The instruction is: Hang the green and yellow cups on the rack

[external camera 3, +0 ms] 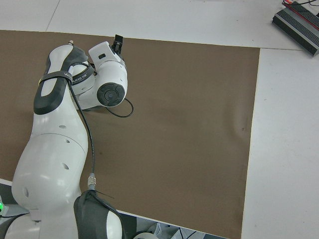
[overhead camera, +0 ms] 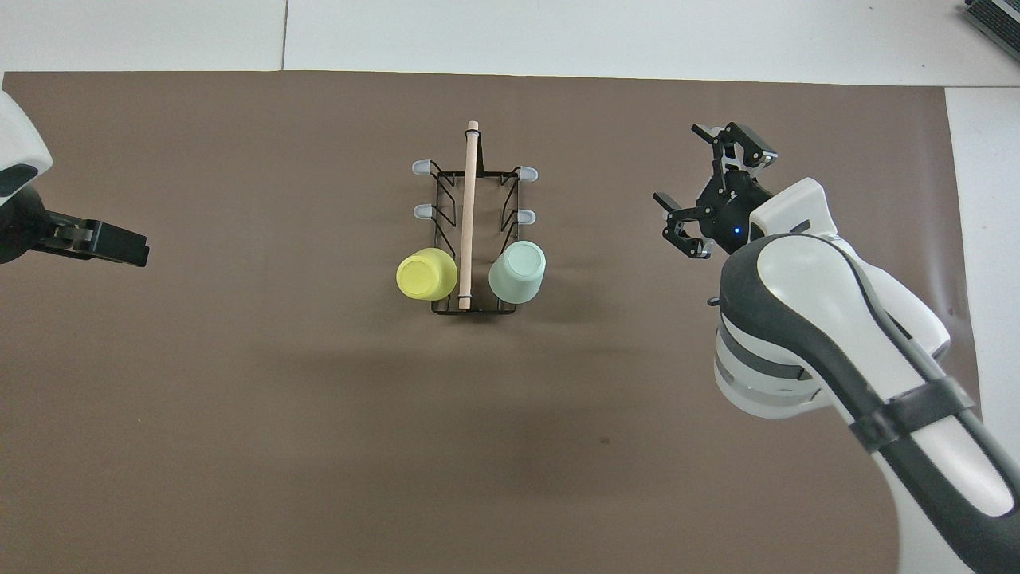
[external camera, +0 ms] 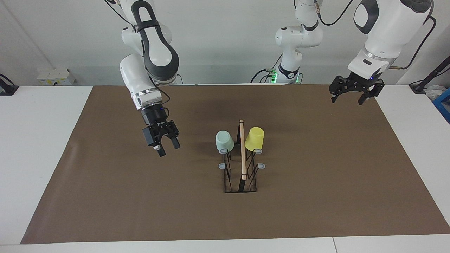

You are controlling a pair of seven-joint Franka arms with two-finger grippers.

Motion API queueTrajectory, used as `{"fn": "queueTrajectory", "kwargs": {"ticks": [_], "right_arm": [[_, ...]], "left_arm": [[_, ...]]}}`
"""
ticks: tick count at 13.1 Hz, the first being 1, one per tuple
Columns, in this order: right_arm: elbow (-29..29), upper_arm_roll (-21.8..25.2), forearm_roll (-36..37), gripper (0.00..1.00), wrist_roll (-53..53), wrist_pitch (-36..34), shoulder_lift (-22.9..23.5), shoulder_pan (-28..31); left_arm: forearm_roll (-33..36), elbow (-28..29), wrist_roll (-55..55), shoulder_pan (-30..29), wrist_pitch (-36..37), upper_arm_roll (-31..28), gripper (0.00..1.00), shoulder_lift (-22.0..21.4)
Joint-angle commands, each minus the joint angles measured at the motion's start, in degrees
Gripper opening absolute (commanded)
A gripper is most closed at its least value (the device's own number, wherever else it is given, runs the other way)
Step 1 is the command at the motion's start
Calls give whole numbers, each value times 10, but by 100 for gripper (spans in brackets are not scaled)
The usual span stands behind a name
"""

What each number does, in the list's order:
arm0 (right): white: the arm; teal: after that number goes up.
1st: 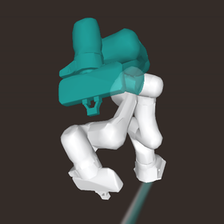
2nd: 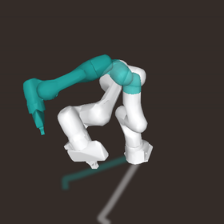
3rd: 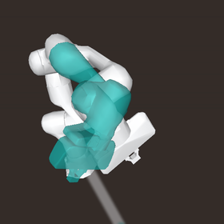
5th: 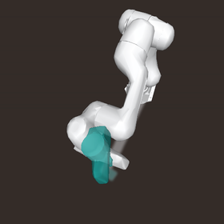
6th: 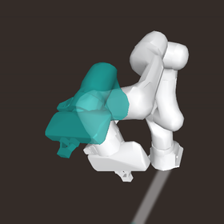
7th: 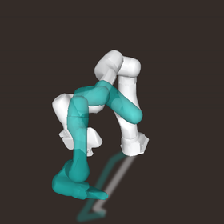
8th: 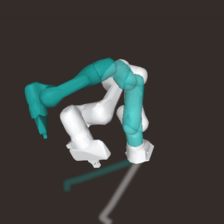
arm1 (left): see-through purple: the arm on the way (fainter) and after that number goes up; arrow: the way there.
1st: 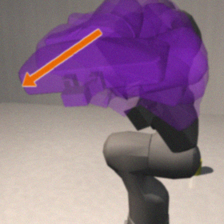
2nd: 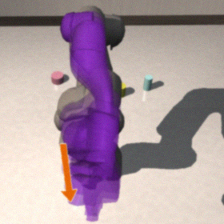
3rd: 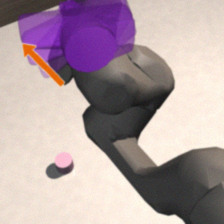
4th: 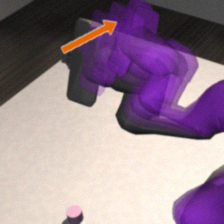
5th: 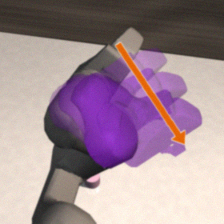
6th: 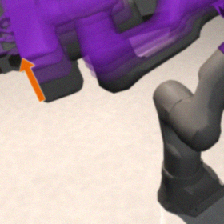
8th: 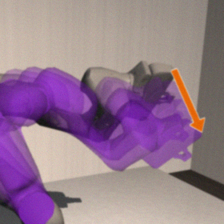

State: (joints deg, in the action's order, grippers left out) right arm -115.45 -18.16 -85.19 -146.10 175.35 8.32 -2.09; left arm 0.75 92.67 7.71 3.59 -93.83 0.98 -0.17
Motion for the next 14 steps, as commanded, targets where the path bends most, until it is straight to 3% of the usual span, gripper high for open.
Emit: {"fn": "queueTrajectory", "kwargs": {"ticks": [1,5,9,14], "right_arm": [[-20,-1,63,100,-4,-16,-5,8],[-42,4,119,100,38,-92,-21,24],[-40,4,188,100,302,-96,-30,17],[-38,7,316,100,537,-209,-44,51]], "left_arm": [[-7,4,2,6,6,-8,100,-5],[-7,4,3,6,6,-8,100,-5],[-7,3,2,6,6,-8,100,-5],[-7,3,3,6,6,-8,100,-5]]}}
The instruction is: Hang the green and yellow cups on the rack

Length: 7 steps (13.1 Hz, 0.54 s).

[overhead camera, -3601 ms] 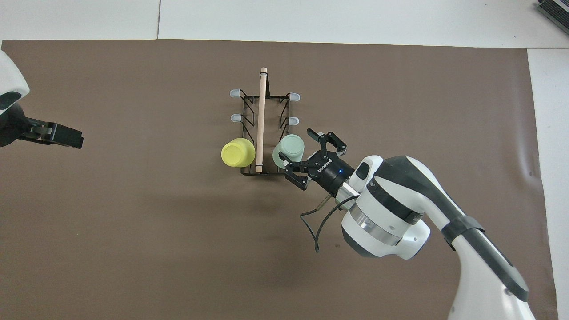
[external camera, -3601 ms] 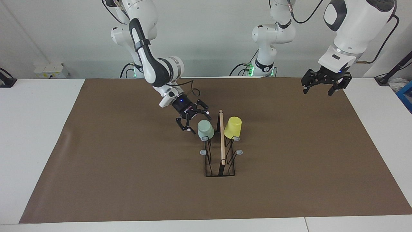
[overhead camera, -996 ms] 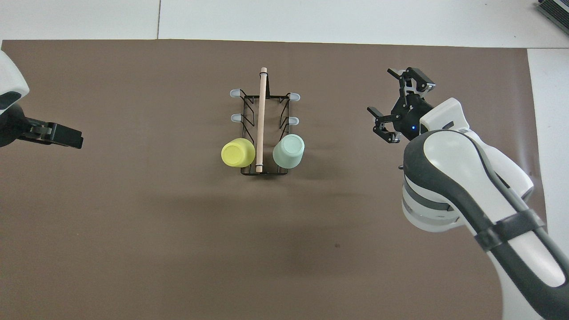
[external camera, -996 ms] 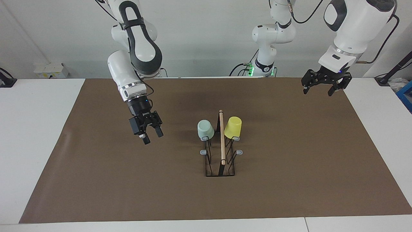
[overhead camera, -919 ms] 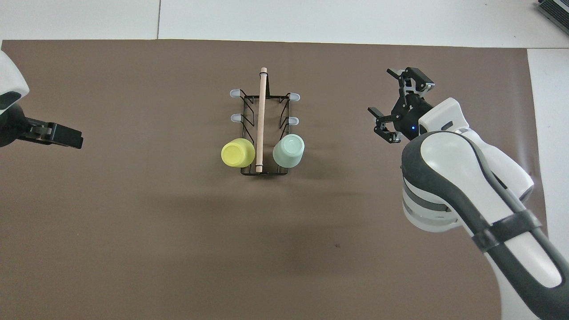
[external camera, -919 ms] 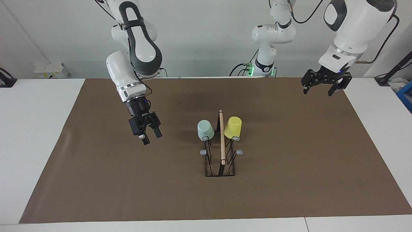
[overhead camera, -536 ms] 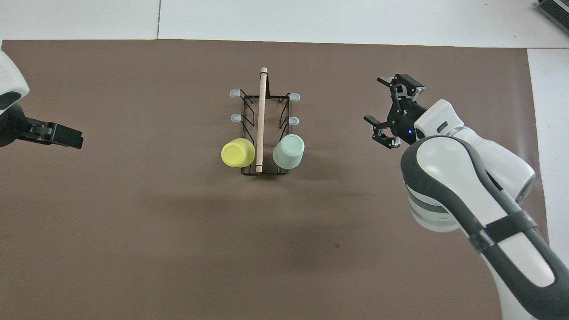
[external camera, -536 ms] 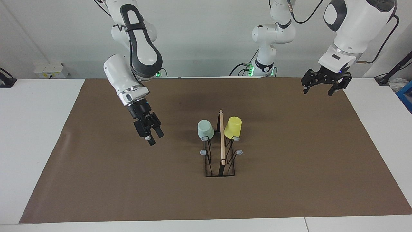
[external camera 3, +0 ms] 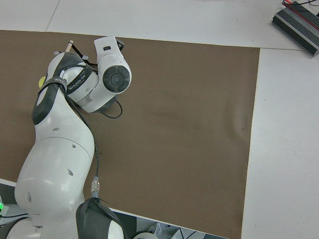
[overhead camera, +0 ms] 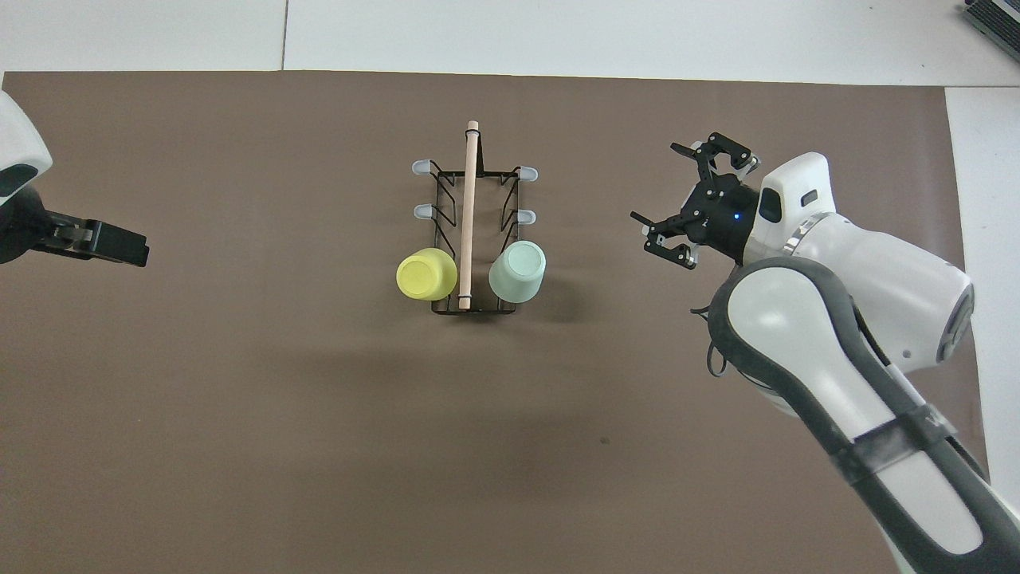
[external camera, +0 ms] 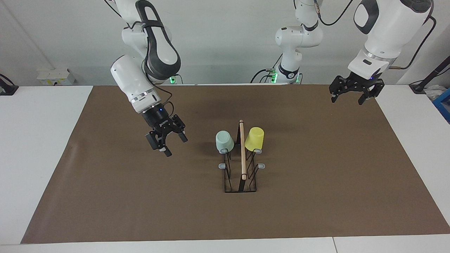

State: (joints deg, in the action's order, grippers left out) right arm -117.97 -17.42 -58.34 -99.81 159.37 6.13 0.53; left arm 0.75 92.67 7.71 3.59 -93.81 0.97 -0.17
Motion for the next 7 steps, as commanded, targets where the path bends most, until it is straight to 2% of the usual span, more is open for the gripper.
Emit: {"fn": "queueTrajectory", "kwargs": {"ticks": [1,4,7], "right_arm": [[-13,-1,79,100,120,-81,-27,39],[-9,-1,202,100,267,-177,-44,74],[-9,-1,266,100,374,-257,-58,96]], "left_arm": [[-7,4,3,5,6,-8,100,-5],[-7,4,3,6,6,-8,100,-5],[-7,4,3,6,6,-8,100,-5]]}}
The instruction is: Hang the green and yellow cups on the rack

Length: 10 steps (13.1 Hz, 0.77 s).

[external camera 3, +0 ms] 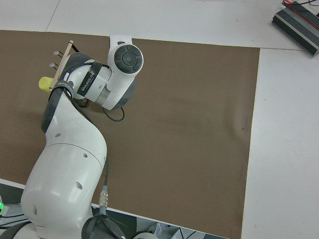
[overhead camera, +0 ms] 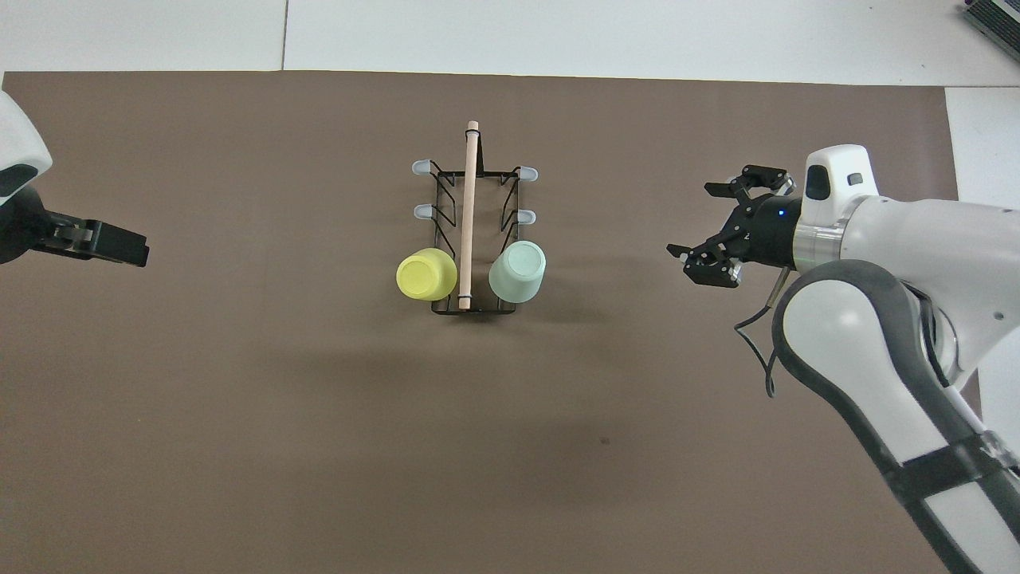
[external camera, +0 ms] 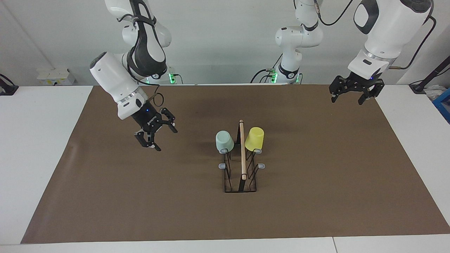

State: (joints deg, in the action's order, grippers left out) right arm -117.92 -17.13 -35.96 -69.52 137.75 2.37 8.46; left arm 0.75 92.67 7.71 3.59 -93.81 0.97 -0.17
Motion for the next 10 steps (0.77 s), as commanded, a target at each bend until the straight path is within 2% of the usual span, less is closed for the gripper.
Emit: {"fn": "queueTrajectory", "kwargs": {"ticks": [1,3,8,10], "right_arm": [[-9,-4,76,100,132,-73,-25,23],[-8,-4,118,100,216,-129,-42,31],[-1,-4,197,100,287,-234,-72,67],[4,-4,201,100,320,-272,-83,78]], "left_arm": [[-7,3,2,6,6,-8,100,-5],[-7,3,2,5,6,-8,100,-5],[-7,4,3,5,6,-8,100,-5],[-7,3,2,5,6,-8,100,-5]]}}
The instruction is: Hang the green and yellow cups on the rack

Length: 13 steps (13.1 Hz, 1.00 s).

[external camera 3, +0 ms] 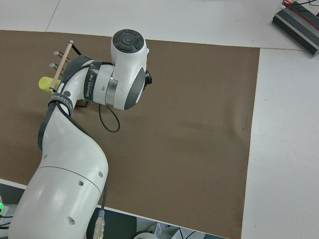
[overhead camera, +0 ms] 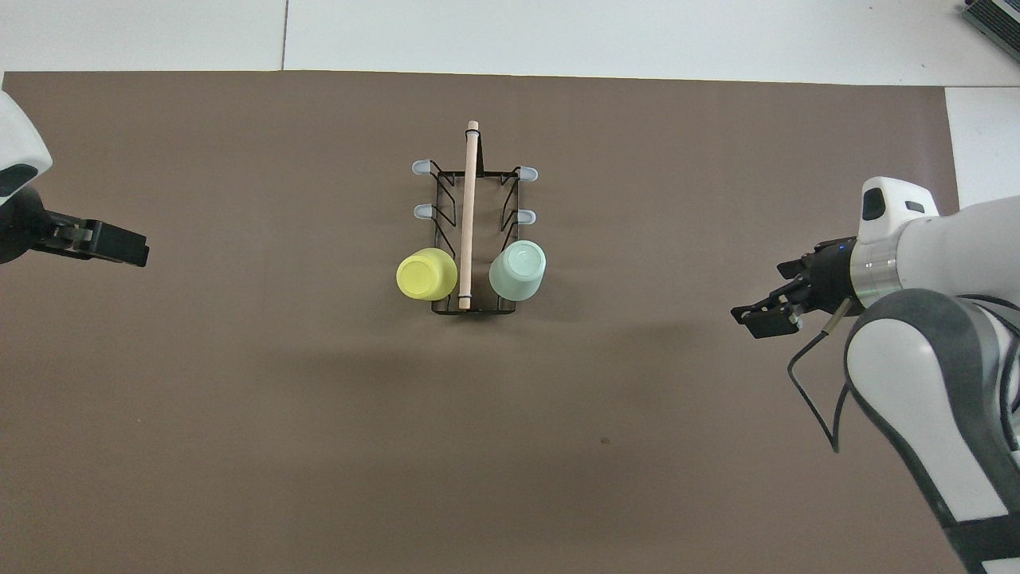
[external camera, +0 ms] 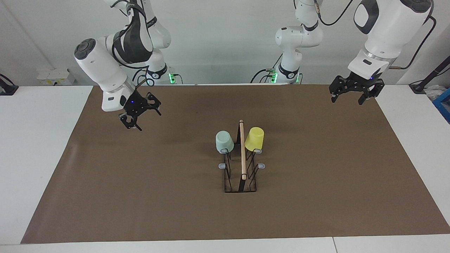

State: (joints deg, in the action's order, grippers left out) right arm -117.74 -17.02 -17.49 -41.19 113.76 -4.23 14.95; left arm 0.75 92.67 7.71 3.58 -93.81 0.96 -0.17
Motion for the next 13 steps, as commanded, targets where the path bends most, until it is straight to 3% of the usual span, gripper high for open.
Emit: {"fn": "queueTrajectory", "kwargs": {"ticks": [1,4,7,13], "right_arm": [[6,-5,18,100,64,-53,-24,19],[30,-5,46,100,134,-120,-36,33],[31,-5,49,100,253,-127,-70,52],[36,-4,53,100,271,-198,-138,63]], "left_arm": [[-7,4,3,5,6,-8,100,-5],[-7,4,2,5,6,-8,100,-5],[-7,3,2,5,6,-8,100,-6],[-7,4,2,5,6,-8,100,-6]]}}
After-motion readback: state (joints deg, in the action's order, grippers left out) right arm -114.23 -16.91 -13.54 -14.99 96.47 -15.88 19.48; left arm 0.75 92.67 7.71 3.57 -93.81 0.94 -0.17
